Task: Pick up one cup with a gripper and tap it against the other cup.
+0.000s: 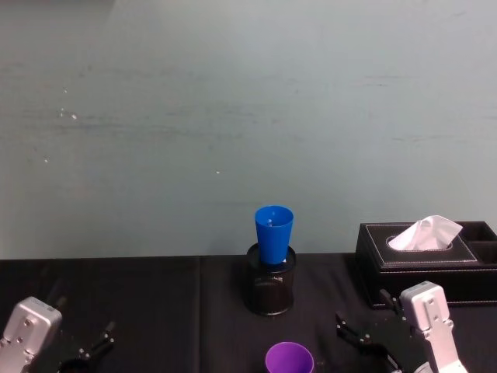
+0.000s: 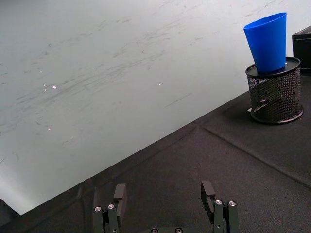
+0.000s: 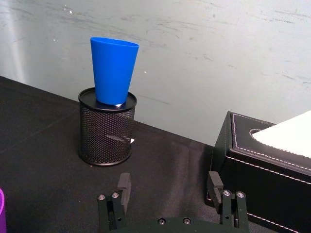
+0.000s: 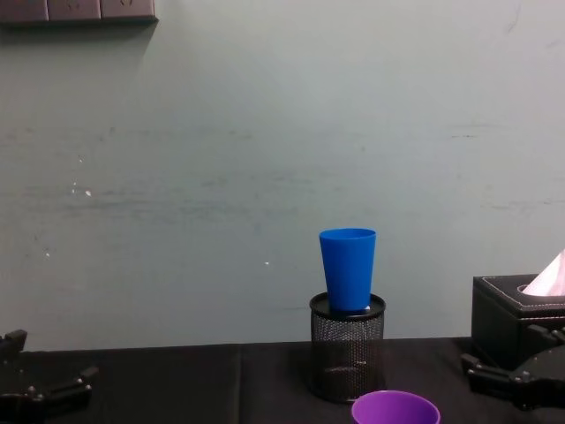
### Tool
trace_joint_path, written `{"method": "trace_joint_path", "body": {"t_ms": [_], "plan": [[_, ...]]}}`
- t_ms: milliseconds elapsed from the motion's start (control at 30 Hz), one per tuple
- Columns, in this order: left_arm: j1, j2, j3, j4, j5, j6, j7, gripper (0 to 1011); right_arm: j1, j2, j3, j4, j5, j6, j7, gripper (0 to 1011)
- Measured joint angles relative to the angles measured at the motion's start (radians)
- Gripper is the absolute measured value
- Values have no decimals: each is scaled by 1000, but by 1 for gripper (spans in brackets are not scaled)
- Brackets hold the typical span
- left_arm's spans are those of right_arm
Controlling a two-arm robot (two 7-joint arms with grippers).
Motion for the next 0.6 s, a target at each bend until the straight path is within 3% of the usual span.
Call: {"method": "trace_joint_path", "body": {"t_ms": [600], "plan": [[0,0,0,0,0,0,0,1000,0,0,0,0,0,0,-1,1000]]}}
